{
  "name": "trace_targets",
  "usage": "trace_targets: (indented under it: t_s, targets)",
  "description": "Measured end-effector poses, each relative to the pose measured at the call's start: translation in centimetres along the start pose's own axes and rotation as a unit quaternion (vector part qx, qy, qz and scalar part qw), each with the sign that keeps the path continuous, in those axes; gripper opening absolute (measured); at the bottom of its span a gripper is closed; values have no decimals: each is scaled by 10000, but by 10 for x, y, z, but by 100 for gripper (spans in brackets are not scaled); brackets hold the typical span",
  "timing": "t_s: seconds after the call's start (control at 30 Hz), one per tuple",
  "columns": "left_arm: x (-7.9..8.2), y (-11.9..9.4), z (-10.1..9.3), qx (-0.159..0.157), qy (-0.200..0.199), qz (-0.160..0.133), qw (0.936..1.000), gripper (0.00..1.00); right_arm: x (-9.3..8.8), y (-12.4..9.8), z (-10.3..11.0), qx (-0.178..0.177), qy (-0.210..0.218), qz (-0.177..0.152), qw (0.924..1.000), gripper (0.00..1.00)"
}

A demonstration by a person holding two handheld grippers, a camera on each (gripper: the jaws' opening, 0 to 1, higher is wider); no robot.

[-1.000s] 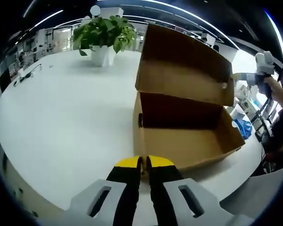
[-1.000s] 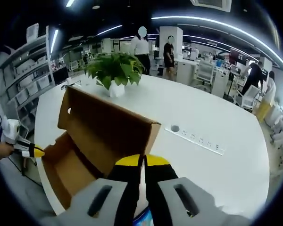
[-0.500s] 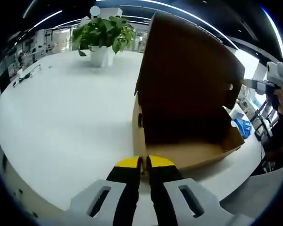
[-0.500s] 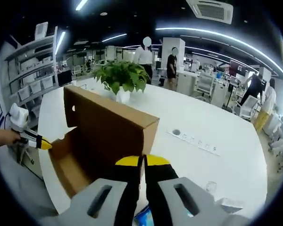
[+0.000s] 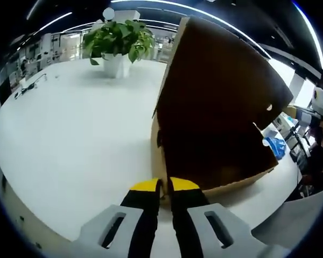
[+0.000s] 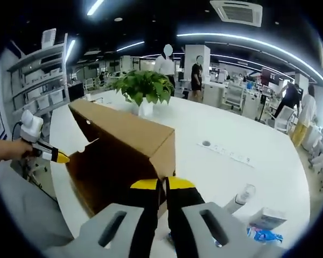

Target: Operate the shoe box by opening the lid, removing the specified soft item, and placing it in the target area until the item is outside and the box remains undamaged.

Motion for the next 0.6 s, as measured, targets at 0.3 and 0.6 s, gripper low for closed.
trace_targets:
  t_s: [0.3,0.6]
  targets:
    - [17,-11,-1,20,260,-461,9986,12,-16,-10,8,115,149,-56,9998,5]
    - [32,-16,-10,-103,653,-795,9946,19,-36,-16,17,292,178,-114,9994,8]
Point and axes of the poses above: the point that each gripper's makers call its tool centre point, and the gripper's own axes: y roughly forward along the fingers, z roughly to its left, x roughly out of its top, the point moved 7 cm from there along -y, roughly backward along the fingers, and after that the axes turned 10 degrees about -x, right-handed, at the moved point
